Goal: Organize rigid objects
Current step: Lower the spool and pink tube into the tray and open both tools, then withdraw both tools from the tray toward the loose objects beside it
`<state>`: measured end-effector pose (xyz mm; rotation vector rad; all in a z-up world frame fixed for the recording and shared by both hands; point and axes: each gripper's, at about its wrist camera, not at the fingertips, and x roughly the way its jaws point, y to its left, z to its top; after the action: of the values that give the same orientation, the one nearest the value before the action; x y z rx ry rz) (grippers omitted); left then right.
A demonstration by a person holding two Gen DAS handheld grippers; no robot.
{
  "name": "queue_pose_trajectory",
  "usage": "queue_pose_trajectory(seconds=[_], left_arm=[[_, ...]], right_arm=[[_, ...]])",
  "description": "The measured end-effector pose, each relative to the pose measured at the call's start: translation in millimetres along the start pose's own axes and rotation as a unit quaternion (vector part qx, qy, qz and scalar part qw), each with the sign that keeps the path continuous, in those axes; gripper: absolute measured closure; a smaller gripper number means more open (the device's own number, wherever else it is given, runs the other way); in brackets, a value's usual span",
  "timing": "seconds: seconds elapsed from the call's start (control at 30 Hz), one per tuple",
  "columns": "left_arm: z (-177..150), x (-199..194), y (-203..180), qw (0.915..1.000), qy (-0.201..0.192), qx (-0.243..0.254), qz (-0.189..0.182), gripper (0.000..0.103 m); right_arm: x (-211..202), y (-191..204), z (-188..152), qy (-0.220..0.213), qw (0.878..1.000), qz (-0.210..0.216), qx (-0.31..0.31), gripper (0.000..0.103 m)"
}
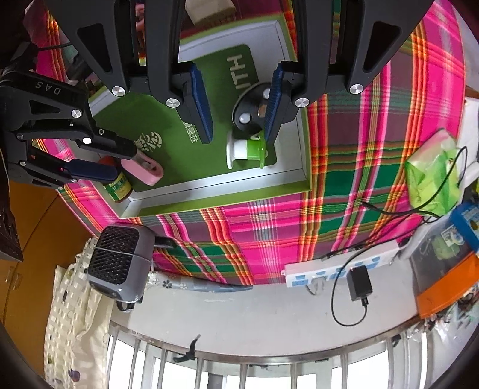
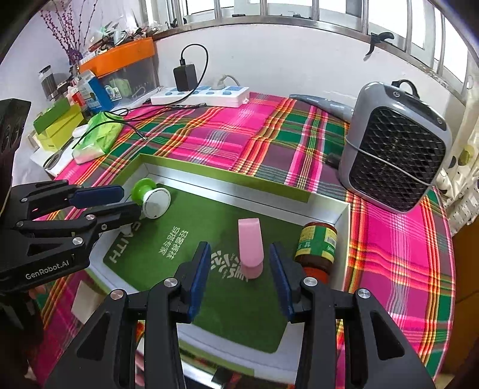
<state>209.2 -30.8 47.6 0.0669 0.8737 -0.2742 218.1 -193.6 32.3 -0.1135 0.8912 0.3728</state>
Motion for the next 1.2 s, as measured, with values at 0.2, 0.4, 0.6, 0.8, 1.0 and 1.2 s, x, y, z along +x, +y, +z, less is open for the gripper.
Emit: queue_pose_trajectory(seconds=[0.2, 0.4, 0.6, 0.8, 1.0, 1.2], left_arm=[[-8.0, -17.7, -2.9, 0.9999, -0.013, 0.001, 0.000, 0.068], [-19.8, -34.8, -3.7, 0.9997, -0.023, -0.003, -0.002, 0.068], [-35.5, -53.6, -2.8, 0.9993, -0.035, -0.008, 0.001, 0.068], [-54.3, -72.2, -0.5, 0.9989, -0.040, -0.023, -0.001, 0.068], [-76.8, -85.3, 0.8, 0.9986, -0.040, -0.033, -0.007, 0.068], [-98.9, -91.8, 0.4, 0.9988, -0.031, -0.037, -0.010, 0.068]], right_arm=[[-15.4, 0.9, -7.0, -0.012, 1.000, -0.001, 0.006, 0.061], [-30.0, 2.6, -17.3, -0.019, 1.000, 0.000, 0.005, 0.061], [-44.8, 2.7, -30.3, -0.027, 1.000, 0.001, 0.007, 0.061], [-58.6, 5.1, -48.8, -0.036, 0.999, 0.012, -0.007, 0.061], [-64.7, 9.5, -73.3, -0.036, 0.998, 0.034, -0.029, 0.061], [-61.5, 18.6, -91.2, -0.023, 0.997, 0.033, -0.065, 0.061]])
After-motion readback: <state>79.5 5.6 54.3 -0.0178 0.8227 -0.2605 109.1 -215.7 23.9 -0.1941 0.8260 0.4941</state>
